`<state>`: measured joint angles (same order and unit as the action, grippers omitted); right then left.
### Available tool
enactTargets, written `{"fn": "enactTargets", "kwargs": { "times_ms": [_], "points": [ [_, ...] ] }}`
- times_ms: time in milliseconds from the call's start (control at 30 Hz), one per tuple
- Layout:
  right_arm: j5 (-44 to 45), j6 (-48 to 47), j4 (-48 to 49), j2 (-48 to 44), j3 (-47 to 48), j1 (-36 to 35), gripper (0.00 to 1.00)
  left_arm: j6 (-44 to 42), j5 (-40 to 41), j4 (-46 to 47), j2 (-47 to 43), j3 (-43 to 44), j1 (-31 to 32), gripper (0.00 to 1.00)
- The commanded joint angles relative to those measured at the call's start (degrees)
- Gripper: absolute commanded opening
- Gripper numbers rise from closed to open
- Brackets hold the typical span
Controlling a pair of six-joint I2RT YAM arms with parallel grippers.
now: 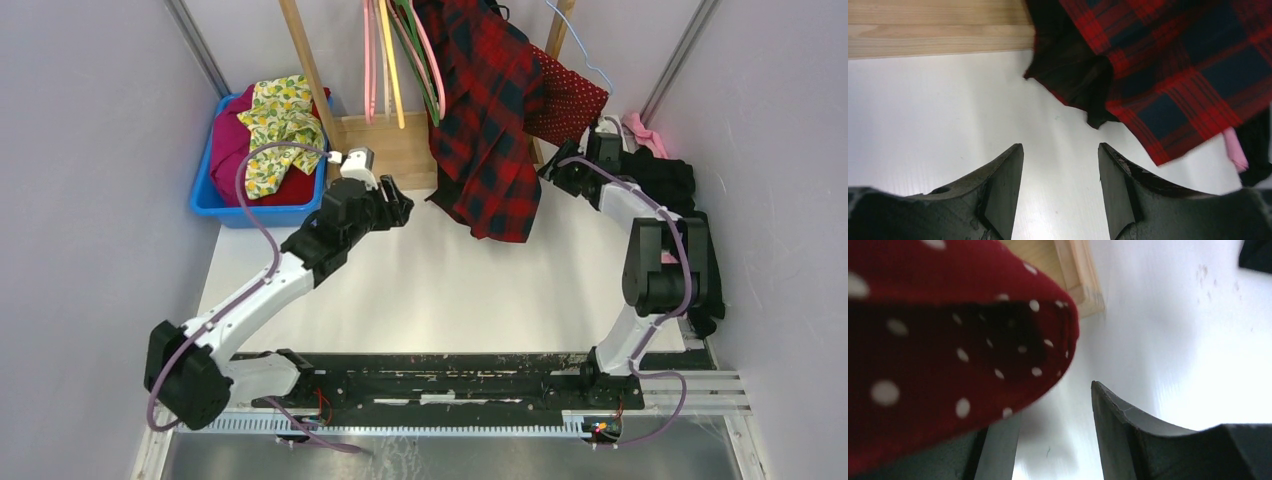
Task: Place the skirt on the hanger
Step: Adjust the skirt on the hanger, then move the clothesline to the center of the board.
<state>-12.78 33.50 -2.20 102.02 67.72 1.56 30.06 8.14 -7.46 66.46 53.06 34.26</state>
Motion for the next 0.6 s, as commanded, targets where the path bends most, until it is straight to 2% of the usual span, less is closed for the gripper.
{"fn": "enactTargets", "kwargs": {
  "times_ms": [0,200,300,567],
  "points": [
    [4.0,-0.9,7.5,3.2,5.3,-0.2,0.58,-1.2,3.6,8.4,8.7,0.6,-5.3,0.64],
    [4.5,-0.6,9.9,9.7,10.4,-0.7,0.57,-0.9,5.3,14.5,25.0,8.5,-11.1,0.62],
    [3.9,-1.6,7.6,13.8,15.0,-0.9,0.56,-1.5,4.7,15.6,31.7,13.4,-13.0,0.61],
    [3.4,-4.5,2.5,20.3,22.7,-1.8,0.54,-4.5,3.3,19.5,39.6,19.3,-15.9,0.59]
  ]
}}
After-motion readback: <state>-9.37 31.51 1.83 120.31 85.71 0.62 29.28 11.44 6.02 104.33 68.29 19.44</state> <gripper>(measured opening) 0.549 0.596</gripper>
